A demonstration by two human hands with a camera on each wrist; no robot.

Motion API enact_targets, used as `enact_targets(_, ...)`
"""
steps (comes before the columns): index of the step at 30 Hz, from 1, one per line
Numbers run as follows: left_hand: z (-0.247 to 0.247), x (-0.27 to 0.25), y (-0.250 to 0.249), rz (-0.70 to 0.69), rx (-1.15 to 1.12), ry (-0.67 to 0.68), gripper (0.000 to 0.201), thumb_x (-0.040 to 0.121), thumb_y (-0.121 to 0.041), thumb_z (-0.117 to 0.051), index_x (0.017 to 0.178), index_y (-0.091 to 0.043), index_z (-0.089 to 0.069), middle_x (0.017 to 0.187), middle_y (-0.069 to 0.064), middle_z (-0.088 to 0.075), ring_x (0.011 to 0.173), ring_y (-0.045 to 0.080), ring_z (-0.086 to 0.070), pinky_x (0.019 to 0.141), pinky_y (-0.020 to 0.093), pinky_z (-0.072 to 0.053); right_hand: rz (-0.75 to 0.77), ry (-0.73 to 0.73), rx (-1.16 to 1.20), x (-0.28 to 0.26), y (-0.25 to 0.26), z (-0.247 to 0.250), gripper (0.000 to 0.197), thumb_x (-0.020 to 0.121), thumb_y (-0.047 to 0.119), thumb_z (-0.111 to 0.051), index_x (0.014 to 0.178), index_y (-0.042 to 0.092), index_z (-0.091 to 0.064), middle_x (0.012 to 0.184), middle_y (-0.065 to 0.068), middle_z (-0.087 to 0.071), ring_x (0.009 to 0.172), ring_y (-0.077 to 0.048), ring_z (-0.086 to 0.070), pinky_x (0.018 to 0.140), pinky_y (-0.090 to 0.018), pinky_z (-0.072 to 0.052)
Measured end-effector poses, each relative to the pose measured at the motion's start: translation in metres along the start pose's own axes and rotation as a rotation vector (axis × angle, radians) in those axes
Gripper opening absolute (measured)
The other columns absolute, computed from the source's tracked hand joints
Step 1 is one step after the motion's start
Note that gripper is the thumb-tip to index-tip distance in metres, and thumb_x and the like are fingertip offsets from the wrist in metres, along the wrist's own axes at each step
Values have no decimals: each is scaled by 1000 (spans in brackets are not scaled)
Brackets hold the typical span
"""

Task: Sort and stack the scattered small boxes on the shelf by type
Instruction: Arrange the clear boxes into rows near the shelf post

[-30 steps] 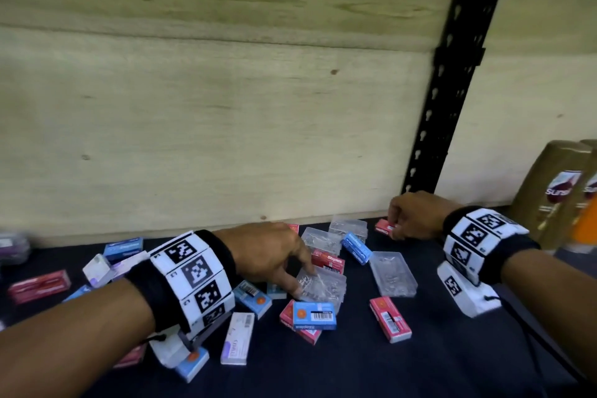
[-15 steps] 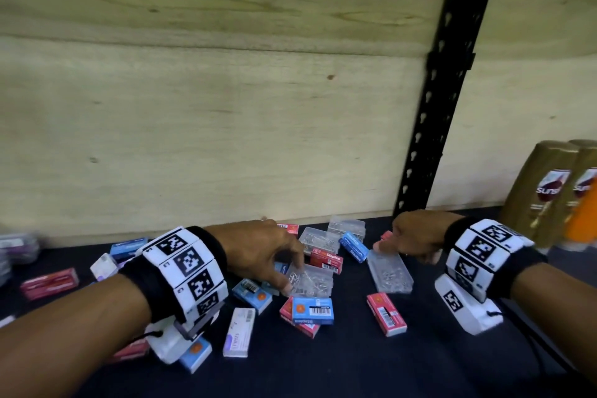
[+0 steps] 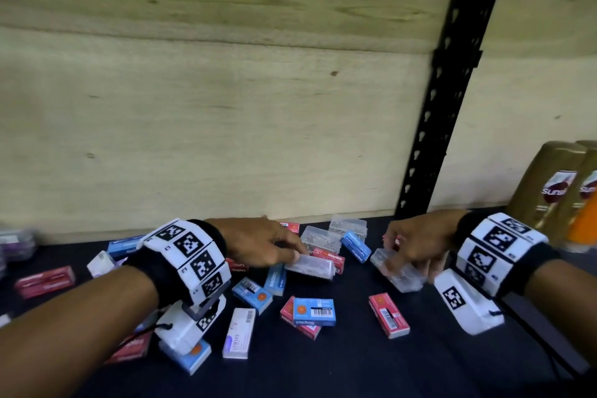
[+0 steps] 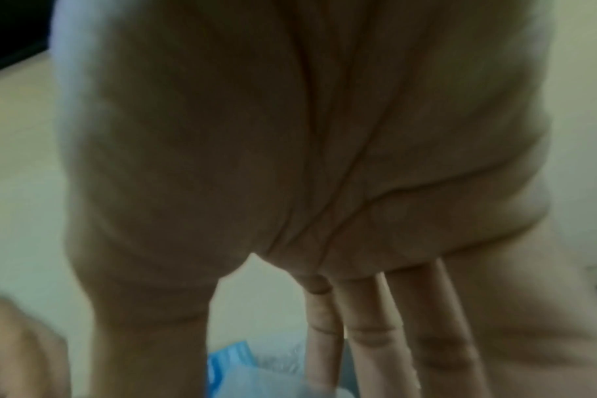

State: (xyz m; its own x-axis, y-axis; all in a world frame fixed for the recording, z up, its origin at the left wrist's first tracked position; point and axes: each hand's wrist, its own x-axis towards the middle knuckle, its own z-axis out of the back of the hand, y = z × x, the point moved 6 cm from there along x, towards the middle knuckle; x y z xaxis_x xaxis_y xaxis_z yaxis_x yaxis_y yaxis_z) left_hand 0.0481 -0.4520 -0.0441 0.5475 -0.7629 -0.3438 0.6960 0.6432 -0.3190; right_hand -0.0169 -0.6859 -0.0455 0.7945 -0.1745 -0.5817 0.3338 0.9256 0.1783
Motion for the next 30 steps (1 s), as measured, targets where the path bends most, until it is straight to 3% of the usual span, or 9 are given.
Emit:
enact_targets(2, -1, 2, -1, 12, -17, 0, 37, 103, -45, -38, 137, -38, -50, 138, -11, -52, 122, 7, -46, 107, 31, -32, 2, 10, 94, 0, -6, 4, 41, 83, 28, -75, 118, 17, -58, 99, -11, -72, 81, -21, -68, 73, -32, -58)
enact_targets(4, -2, 4, -3, 14, -38, 5, 36, 105, -41, -33, 134, -32, -53, 113, -11, -60, 99, 1, -51, 92, 24, -38, 1, 11, 130, 1, -10, 7, 36, 84, 20, -73, 116, 23, -56, 100, -11, -72, 87, -26, -71, 84, -40, -57)
enact_targets(6, -3, 7, -5, 23, -63, 5, 37, 106, -40, -29, 129, -26, -54, 91, -14, -55, 80, -5, -46, 81, 20, -36, 0, 18, 117, 2, -10, 8, 36, 85, 15, -69, 118, 24, -57, 98, -13, -72, 95, -34, -72, 91, -46, -55)
enact_targets(8, -3, 10, -5, 44, -75, -7, 39, 106, -41, -27, 128, -23, -54, 91, -13, -54, 82, -3, -46, 87, 24, -36, -1, 35, 122, 3, -10, 8, 35, 85, 11, -62, 118, 22, -59, 99, -17, -73, 97, -38, -71, 90, -46, -56)
enact_targets(12, -3, 13, -2, 72, -84, -50, 42, 105, -44, -27, 124, -17, -54, 108, 3, -62, 95, 12, -56, 92, 30, -42, -19, 3, 141, 3, -13, 11, 30, 90, 14, -52, 117, 24, -61, 114, -18, -69, 99, -31, -72, 71, -34, -59)
enact_targets(17, -5, 14, -2, 88, -111, -49, 52, 99, -59, -29, 138, -29, -45, 97, -9, -59, 97, 8, -54, 92, 29, -38, -21, -48, 185, 6, -15, 15, 24, 97, 19, -49, 115, 27, -62, 100, -9, -70, 77, -23, -70, 59, -31, -58)
enact_targets(20, -5, 18, 0, 27, -32, -48, 53, 93, -61, -47, 136, -29, -45, 115, -11, -57, 95, 5, -54, 88, 25, -41, -32, -70, 184, 6, -16, 16, 25, 96, 16, -48, 114, 26, -62, 96, -10, -70, 79, -29, -70, 62, -36, -59)
enact_targets(25, -2, 17, 2, -39, 35, -112, 44, 95, -46, -56, 135, -27, -48, 91, -20, -49, 81, 0, -49, 71, 19, -39, 3, -66, 140, 2, -12, 14, 37, 89, 5, -53, 116, 31, -60, 108, -7, -64, 97, -38, -71, 75, -41, -62)
enact_targets(30, 8, 6, 8, -75, 32, -178, 41, 95, -43, -57, 132, -27, -52, 102, -13, -60, 87, 5, -56, 74, 20, -44, 112, -66, 111, -7, 3, 17, 42, 94, 2, -53, 124, 31, -58, 103, -9, -70, 77, -22, -67, 78, -40, -60)
